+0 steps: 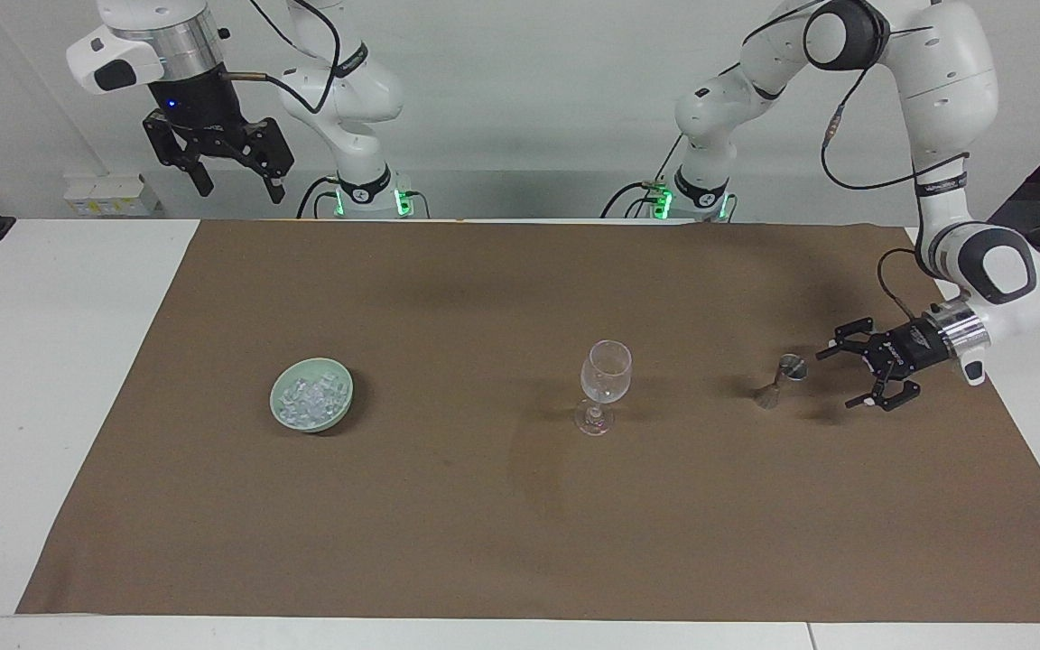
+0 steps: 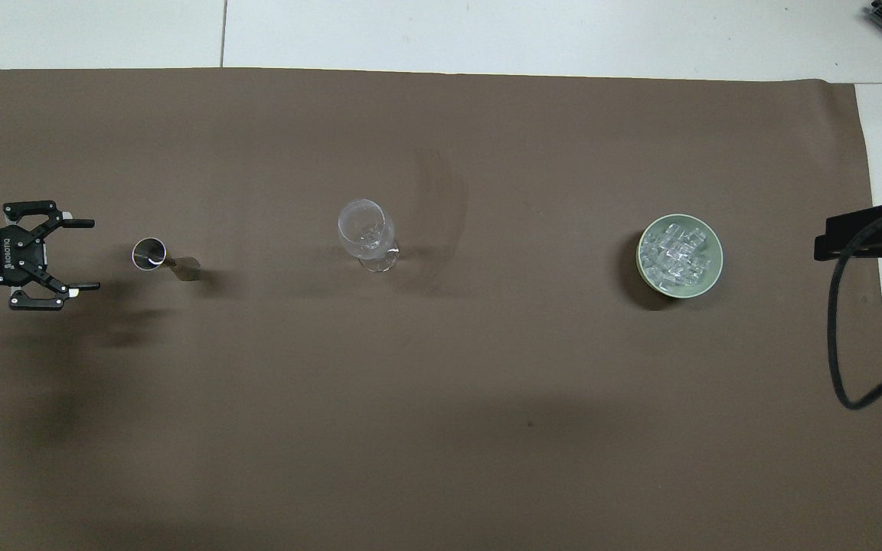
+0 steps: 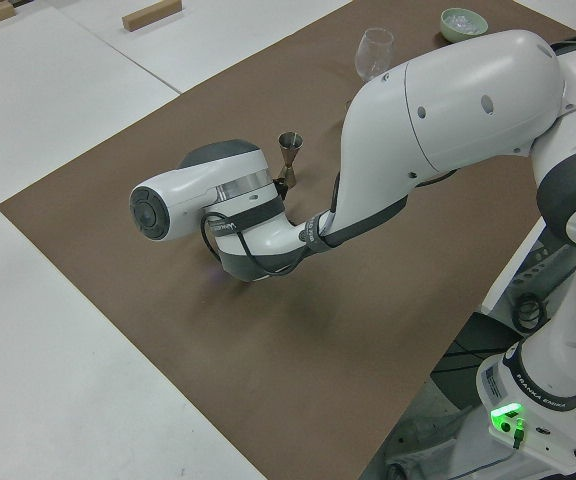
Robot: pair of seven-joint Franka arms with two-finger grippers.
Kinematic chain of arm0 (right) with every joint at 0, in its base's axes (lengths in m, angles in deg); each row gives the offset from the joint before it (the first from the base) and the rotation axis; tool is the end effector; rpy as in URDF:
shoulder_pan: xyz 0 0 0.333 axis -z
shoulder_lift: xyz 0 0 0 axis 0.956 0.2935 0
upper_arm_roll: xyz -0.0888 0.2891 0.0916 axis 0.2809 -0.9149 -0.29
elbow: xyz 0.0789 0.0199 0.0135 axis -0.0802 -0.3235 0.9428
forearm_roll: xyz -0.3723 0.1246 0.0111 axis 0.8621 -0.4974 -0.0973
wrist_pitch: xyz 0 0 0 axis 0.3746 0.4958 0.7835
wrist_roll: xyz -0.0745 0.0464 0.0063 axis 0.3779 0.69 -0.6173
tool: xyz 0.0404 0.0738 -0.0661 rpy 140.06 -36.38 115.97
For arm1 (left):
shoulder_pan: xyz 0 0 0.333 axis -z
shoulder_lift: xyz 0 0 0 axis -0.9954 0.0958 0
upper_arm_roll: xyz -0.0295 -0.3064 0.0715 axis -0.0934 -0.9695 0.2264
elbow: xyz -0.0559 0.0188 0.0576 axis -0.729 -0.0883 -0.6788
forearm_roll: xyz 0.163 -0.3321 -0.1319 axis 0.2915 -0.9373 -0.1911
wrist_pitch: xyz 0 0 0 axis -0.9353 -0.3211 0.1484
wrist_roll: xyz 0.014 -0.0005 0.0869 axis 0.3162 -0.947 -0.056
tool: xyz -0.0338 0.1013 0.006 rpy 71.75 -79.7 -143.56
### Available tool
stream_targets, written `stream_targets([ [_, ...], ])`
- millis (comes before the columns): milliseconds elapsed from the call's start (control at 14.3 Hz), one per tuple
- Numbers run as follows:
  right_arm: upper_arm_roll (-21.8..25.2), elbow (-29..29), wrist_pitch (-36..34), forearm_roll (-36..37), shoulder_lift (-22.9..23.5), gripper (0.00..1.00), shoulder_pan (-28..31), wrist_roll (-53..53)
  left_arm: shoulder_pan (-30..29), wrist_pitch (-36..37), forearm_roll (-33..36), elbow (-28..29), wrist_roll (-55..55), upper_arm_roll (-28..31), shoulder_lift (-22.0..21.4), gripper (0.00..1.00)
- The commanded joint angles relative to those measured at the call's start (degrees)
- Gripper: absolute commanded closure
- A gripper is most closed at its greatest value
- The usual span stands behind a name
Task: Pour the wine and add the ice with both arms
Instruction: 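Move the open left gripper toward the small metal jigger cup, then close the left gripper around the metal jigger cup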
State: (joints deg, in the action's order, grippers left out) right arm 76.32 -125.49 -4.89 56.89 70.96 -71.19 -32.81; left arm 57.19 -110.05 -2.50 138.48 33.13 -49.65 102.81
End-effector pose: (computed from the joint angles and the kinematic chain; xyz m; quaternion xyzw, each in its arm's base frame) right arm 0.5266 0.0195 0.6985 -0.9967 0.0776 -0.0250 0.0004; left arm 0.5861 0.1630 0.2850 0.5578 0.6726 -0.3277 0.3593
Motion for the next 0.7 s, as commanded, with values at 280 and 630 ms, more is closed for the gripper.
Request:
stream_targets([
  [280, -0.34, -1.06, -0.31, -1.28, -1.07, 0.00, 0.98, -1.02, 1.65, 0.46, -1.04, 0.46, -0.04, -0.41, 0.56, 0.00],
  [630, -0.34, -1.06, -0.31, -1.28, -1.07, 0.00, 0.98, -1.02, 3.22, 0.46, -1.31, 0.82, -4.88, -0.85, 1.00, 0.00],
])
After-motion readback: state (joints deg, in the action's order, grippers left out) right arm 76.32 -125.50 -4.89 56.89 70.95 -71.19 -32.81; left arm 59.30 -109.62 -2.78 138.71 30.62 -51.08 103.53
